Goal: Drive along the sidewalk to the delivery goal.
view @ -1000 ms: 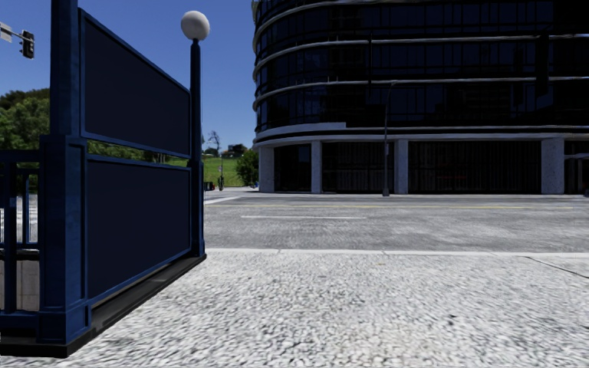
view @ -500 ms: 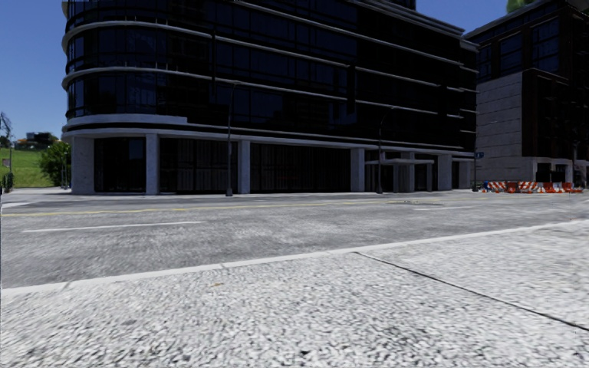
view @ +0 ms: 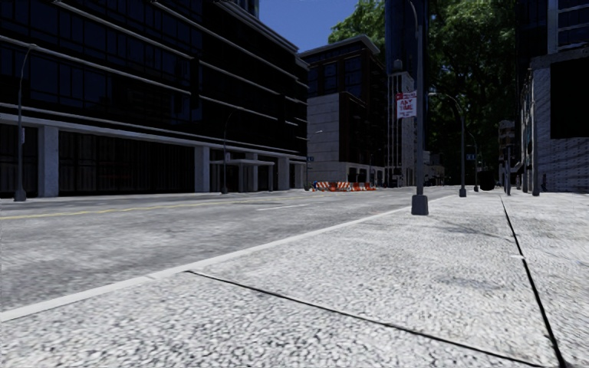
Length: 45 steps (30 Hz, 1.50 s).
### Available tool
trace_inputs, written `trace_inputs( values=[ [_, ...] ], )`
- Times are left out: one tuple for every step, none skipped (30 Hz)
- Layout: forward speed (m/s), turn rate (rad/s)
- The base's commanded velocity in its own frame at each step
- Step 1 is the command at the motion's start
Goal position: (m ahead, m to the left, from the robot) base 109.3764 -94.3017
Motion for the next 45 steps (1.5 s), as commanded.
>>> trace_inputs(
  values=[
    [1.34, -0.91],
    [1.34, -0.91],
    [1.34, -0.91],
    [1.34, -0.91],
    [1.34, -0.91],
    [1.35, -0.91],
    [1.35, -0.90],
    [1.35, -0.76],
    [1.35, -0.76],
    [1.35, -0.65],
    [1.35, -0.45],
    [1.35, -0.31],
    [1.35, -0.27],
    [1.35, -0.27],
    [1.35, -0.27],
    [1.35, -0.27],
    [1.35, -0.27],
    [1.35, -0.27],
    [1.35, -0.27],
    [1.35, -0.28],
    [1.35, -0.28],
    [1.35, -0.28],
    [1.35, -0.28],
    [1.35, -0.28],
    [1.35, -0.28],
    [1.35, -0.33],
    [1.35, -0.49],
    [1.35, -0.64],
    [1.35, -0.64],
    [1.35, -0.68],
    [1.35, -0.69],
    [1.35, -0.69],
    [1.35, -0.69],
    [1.35, -0.69],
    [1.35, -0.69],
    [2.00, -0.69],
    [2.00, -0.69],
    [2.00, -0.69],
    [2.00, -0.69],
    [2.00, -0.69],
    [2.00, -0.69],
    [2.00, -0.69],
    [2.00, -0.69],
    [2.00, -0.69],
    [2.00, -0.69]
  ],
)
